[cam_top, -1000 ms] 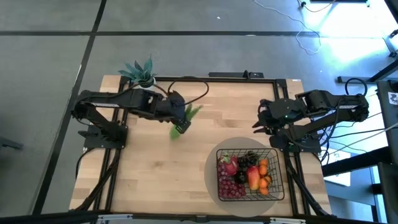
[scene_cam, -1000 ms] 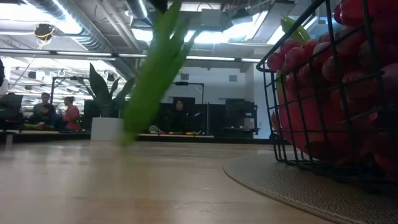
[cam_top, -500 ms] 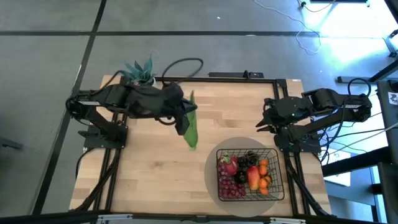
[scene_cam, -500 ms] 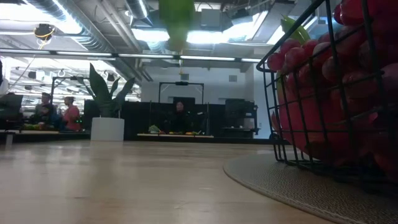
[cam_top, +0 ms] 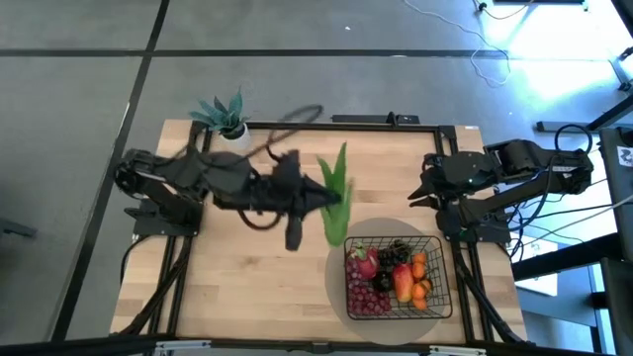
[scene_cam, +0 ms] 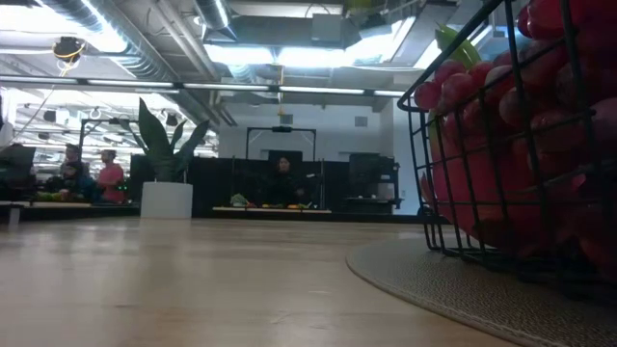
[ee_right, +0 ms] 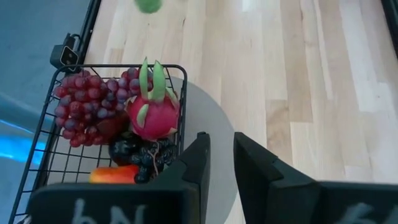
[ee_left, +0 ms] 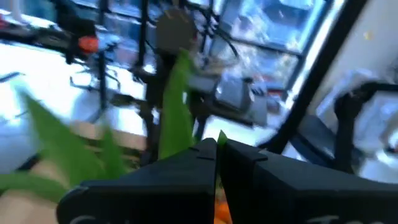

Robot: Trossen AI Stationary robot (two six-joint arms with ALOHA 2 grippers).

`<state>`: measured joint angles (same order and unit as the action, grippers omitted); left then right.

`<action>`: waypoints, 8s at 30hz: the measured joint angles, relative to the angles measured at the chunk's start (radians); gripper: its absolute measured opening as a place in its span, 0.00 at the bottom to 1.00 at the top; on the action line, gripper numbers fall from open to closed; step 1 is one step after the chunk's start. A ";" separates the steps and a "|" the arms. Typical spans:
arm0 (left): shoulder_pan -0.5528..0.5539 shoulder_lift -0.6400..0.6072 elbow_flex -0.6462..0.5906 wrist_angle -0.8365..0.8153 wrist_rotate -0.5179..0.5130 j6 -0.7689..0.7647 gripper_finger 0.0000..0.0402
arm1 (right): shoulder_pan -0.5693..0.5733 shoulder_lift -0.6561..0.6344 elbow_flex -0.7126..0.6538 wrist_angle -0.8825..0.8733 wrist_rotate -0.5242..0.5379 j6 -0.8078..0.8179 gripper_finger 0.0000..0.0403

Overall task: Build produce basket
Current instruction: Put the green leaf lettuce into the black wire basket, then return to Home Position

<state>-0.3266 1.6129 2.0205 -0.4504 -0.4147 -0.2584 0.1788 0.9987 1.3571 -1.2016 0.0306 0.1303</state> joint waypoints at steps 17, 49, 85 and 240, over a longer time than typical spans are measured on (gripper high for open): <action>-0.018 0.231 -0.002 0.421 0.086 0.002 0.00 | 0.001 -0.101 0.000 -0.003 -0.060 -0.003 0.14; 0.027 0.517 -0.003 0.761 0.120 -0.141 0.00 | 0.001 -0.232 0.001 -0.006 -0.061 -0.062 0.14; 0.001 0.640 -0.002 0.696 0.198 -0.453 0.00 | 0.001 -0.232 0.001 -0.009 -0.061 -0.087 0.14; 0.131 -1.602 -2.013 0.538 0.277 0.135 0.00 | 0.001 -0.995 -1.350 1.253 -0.105 0.079 0.00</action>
<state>-0.1955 0.0111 0.0078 0.0878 -0.1381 -0.1236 0.1799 0.0040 0.0067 0.0518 -0.0742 0.2096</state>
